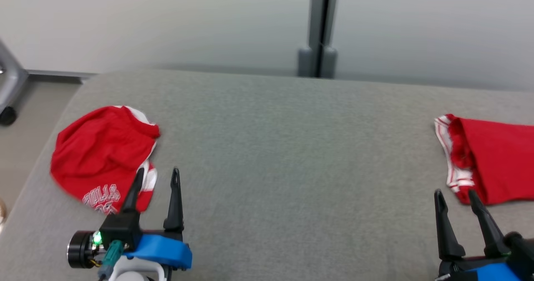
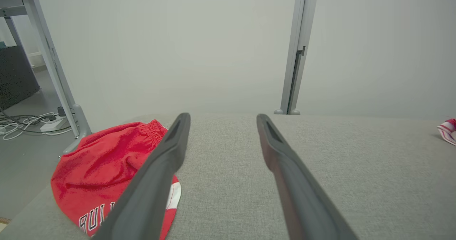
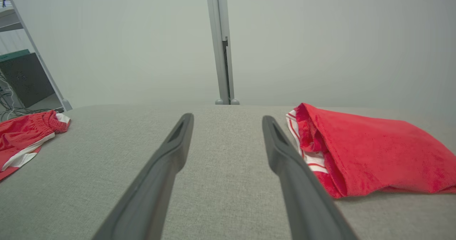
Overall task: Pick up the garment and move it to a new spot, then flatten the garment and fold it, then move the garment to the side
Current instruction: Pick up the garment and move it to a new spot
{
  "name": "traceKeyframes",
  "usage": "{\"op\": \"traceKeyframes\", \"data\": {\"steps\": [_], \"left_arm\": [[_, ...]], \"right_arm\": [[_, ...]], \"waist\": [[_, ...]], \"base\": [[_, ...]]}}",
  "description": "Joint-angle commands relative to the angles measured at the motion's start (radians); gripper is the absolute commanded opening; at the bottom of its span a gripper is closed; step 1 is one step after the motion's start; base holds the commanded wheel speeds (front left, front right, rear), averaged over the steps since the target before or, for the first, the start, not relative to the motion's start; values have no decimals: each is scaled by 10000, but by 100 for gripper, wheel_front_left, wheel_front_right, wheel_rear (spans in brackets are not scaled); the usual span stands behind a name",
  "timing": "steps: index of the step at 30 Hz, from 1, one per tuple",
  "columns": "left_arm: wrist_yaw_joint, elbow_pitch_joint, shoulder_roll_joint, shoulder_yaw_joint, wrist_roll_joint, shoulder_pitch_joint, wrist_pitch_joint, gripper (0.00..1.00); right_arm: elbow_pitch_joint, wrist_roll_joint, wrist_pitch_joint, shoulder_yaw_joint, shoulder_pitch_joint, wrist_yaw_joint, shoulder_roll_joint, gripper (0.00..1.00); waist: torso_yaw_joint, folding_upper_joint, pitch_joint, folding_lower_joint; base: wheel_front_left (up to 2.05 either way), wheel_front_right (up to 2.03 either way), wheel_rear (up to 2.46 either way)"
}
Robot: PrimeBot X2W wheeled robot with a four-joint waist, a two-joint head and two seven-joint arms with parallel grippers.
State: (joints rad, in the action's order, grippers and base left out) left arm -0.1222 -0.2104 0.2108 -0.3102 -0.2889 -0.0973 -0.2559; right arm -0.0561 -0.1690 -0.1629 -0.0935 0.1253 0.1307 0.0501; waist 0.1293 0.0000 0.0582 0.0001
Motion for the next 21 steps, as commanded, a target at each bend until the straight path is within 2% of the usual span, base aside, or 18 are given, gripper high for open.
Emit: {"op": "traceKeyframes", "data": {"steps": [1, 5, 11, 16, 21], "left_arm": [[-10, -18, -42, 38, 33, -161, -34, 100], [-3, -85, -126, 96, 66, -387, -76, 100], [10, -192, -199, 249, 85, -440, -97, 100], [-1, -78, -295, 426, 160, -438, -100, 100], [77, -282, -438, 619, 164, -775, -101, 100]], "right_arm": [[-97, 30, 33, 27, -202, 3, 11, 100], [-349, 147, 149, 115, -310, 1, 11, 100], [-606, 309, 350, 202, -416, 1, 12, 100], [-790, 405, 496, 168, -462, 1, 12, 100], [-1103, 588, 737, 246, -674, 1, 12, 100]], "waist": [[528, 0, 318, -1], [1388, 0, 455, -1], [2235, 0, 554, -1], [2620, 0, 693, -1], [2694, 0, 1240, -1]], "base": [[0, 0, 0], [0, 0, 0], [0, 0, 0], [0, 0, 0], [0, 0, 0]]}}
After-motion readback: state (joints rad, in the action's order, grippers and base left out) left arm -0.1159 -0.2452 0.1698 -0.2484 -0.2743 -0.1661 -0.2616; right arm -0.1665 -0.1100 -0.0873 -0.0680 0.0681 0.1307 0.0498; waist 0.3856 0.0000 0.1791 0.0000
